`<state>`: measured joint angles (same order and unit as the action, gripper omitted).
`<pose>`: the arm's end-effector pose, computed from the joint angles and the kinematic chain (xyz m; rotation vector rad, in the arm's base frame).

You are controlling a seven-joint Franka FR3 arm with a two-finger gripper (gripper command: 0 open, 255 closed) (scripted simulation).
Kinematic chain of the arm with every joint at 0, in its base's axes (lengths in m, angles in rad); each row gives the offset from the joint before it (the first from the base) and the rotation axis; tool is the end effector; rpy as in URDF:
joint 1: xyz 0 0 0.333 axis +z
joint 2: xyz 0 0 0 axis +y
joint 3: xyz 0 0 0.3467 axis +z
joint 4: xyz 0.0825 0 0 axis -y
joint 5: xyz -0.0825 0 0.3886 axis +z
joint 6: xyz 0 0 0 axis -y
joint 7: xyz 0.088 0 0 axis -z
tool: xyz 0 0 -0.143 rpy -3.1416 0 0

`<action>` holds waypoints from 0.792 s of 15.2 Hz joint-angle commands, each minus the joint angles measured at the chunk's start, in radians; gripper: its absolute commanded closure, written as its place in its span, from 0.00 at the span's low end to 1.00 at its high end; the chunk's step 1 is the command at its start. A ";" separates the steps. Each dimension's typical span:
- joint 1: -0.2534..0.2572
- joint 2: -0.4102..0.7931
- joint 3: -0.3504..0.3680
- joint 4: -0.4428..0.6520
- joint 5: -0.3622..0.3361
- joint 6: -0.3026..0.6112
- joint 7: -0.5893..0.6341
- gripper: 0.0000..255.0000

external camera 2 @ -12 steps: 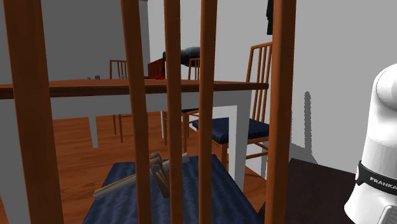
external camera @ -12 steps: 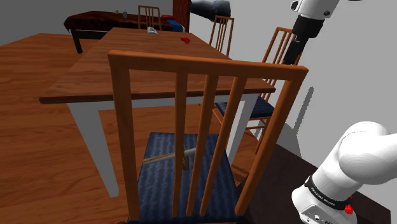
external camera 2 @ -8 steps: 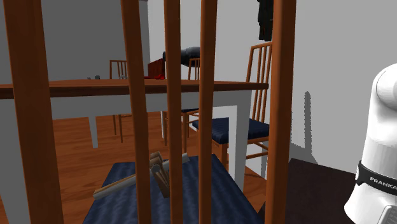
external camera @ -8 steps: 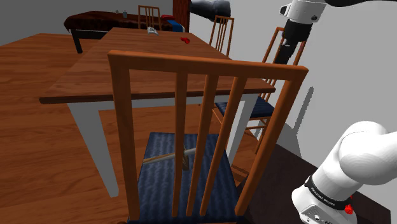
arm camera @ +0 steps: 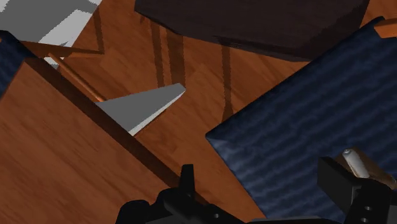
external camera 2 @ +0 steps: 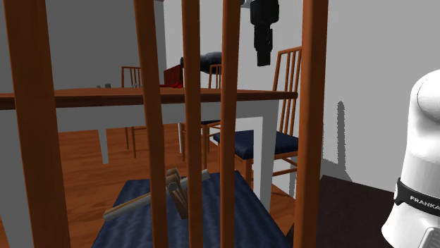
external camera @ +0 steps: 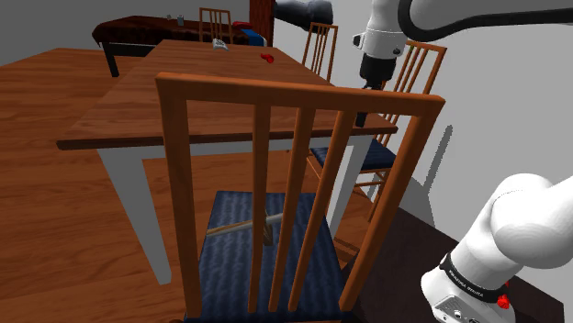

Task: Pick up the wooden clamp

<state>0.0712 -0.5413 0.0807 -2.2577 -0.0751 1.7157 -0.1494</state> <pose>0.3732 0.0523 0.5549 2.9916 0.4532 -0.0044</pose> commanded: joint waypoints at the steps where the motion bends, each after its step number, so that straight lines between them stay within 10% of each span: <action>1: 0.013 0.059 0.016 0.013 0.002 0.028 -0.004 0.00; 12: 0.087 0.414 0.122 0.141 -0.012 0.151 0.009 0.00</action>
<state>0.1509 -0.1565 0.1931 -2.1257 -0.0839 1.8565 -0.1417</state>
